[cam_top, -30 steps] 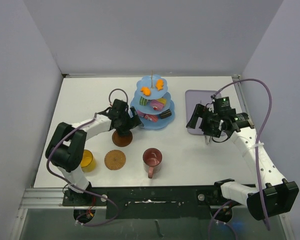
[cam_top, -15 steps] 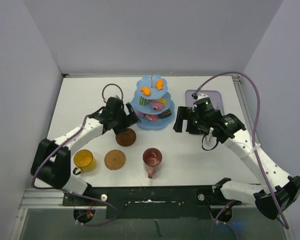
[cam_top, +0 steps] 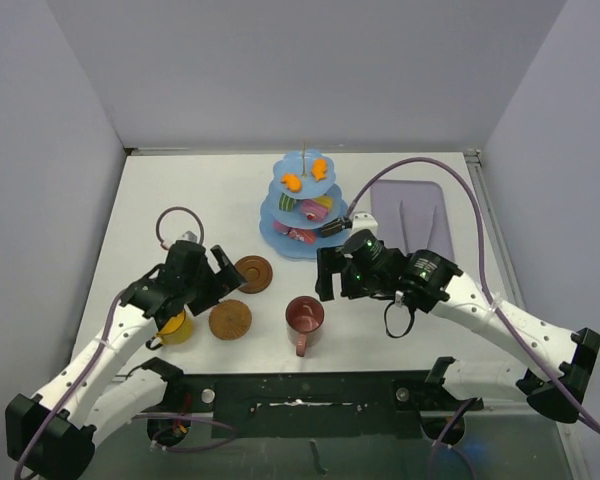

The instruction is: Serve the afternoon tea

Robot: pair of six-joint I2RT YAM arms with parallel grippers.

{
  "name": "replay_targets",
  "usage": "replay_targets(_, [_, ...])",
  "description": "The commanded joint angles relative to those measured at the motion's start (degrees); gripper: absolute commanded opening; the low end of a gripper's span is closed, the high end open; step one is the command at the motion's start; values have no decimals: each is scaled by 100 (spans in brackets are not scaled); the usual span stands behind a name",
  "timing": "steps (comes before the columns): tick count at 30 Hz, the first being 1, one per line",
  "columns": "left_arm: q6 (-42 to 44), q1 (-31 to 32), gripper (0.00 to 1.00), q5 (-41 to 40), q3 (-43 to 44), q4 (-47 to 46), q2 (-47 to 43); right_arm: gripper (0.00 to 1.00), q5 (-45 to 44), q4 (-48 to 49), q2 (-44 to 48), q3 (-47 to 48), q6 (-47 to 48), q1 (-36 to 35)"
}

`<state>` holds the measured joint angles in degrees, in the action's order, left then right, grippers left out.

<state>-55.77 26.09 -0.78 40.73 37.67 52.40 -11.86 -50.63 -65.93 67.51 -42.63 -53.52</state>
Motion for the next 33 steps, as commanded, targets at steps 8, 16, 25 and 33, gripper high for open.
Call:
replay_targets(8, [39, -25, 91, -141, 275, 650, -228, 92, -1270, 154, -206, -13, -807, -1815])
replay_targets(16, [447, -33, 91, -764, 659, 972, -310, 92, -2487, -809, -1283, 313, -2941, -3283])
replay_targets(25, [698, -33, 91, -1416, 314, 710, -710, 85, -2593, -667, -2204, 398, -3590, -3432])
replay_targets(33, [900, -33, 91, -1754, -88, 458, -1304, 73, -2429, 59, -2362, -96, -3746, -2842])
